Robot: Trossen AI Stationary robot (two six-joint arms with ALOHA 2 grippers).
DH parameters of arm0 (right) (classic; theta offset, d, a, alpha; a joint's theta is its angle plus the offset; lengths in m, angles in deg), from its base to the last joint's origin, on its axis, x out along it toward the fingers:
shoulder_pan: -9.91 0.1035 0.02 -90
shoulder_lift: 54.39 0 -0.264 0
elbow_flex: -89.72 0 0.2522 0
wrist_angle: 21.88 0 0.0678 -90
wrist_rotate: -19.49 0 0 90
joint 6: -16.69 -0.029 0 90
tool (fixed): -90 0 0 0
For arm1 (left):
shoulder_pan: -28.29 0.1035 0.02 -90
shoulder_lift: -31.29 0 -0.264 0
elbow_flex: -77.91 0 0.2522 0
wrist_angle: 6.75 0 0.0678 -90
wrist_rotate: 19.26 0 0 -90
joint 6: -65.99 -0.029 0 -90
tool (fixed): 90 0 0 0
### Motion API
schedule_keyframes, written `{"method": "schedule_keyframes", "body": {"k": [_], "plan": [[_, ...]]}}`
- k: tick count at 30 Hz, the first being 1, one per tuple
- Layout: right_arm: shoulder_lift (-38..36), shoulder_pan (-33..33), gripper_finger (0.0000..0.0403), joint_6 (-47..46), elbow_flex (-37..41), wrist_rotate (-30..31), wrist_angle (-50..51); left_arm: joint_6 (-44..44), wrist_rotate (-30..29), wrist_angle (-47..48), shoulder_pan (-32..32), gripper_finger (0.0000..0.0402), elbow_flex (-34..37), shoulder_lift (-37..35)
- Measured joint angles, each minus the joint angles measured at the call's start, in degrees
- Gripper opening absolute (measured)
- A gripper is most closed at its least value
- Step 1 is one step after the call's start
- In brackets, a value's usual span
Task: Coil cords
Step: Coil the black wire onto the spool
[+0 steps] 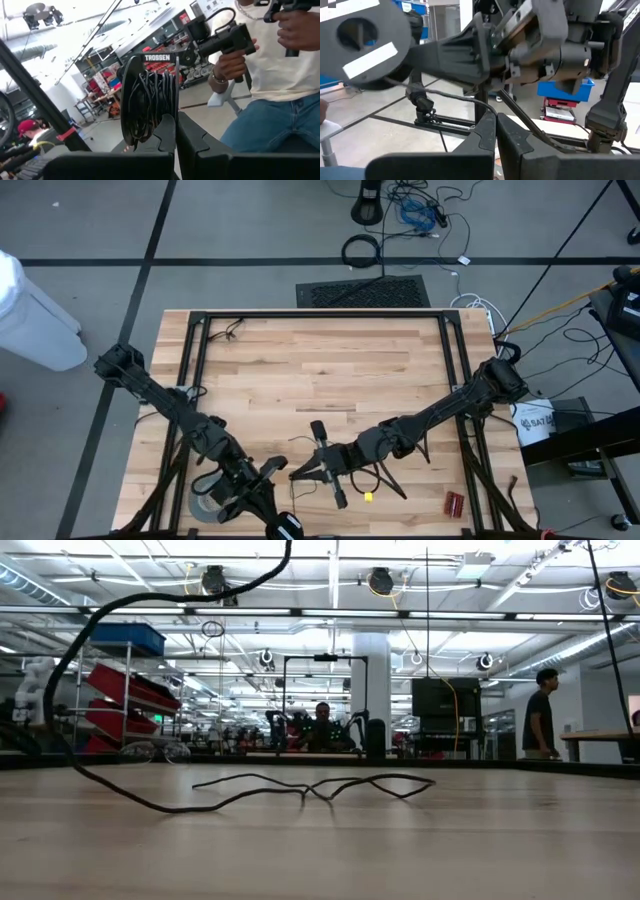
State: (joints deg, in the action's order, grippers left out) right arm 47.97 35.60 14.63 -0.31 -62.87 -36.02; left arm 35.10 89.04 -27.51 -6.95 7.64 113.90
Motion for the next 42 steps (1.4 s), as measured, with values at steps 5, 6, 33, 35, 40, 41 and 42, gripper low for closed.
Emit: {"method": "schedule_keyframes", "body": {"k": [5, 6, 33, 35, 40, 41, 42], "plan": [[0.00, -0.02, 0.0000, 0.19, 0.00, 0.24, 1.00, 3.68, 0.23, -1.10, 1.17, 0.0001, 0.00, 1.00], [-0.01, -0.02, 0.0000, 0.21, 0.00, 0.32, 1.55, 4.81, 0.23, -0.78, 1.23, 0.0001, 0.00, 1.00], [-3.80, 1.66, 0.0000, 4.63, 0.00, 6.16, 11.32, 8.08, 2.02, 2.60, 2.78, 0.0001, 0.00, 1.06], [-3.80, 1.44, 0.0000, 5.39, 0.00, 6.14, 10.73, 7.90, 2.02, 2.47, 3.06, 0.0001, 0.00, 1.07], [-2.10, 0.89, 0.0000, 6.37, -0.02, 5.85, 8.67, 5.31, 2.02, 1.85, 3.48, 0.0001, 0.00, 1.07], [-1.98, 0.88, 0.0000, 6.39, 0.01, 5.79, 8.77, 5.07, 2.02, 1.87, 3.46, 0.0001, 0.00, 1.07], [-1.97, 0.88, 0.0000, 6.40, 0.02, 5.70, 8.69, 5.05, 2.02, 1.91, 3.46, 0.0001, 0.00, 1.07]]}}
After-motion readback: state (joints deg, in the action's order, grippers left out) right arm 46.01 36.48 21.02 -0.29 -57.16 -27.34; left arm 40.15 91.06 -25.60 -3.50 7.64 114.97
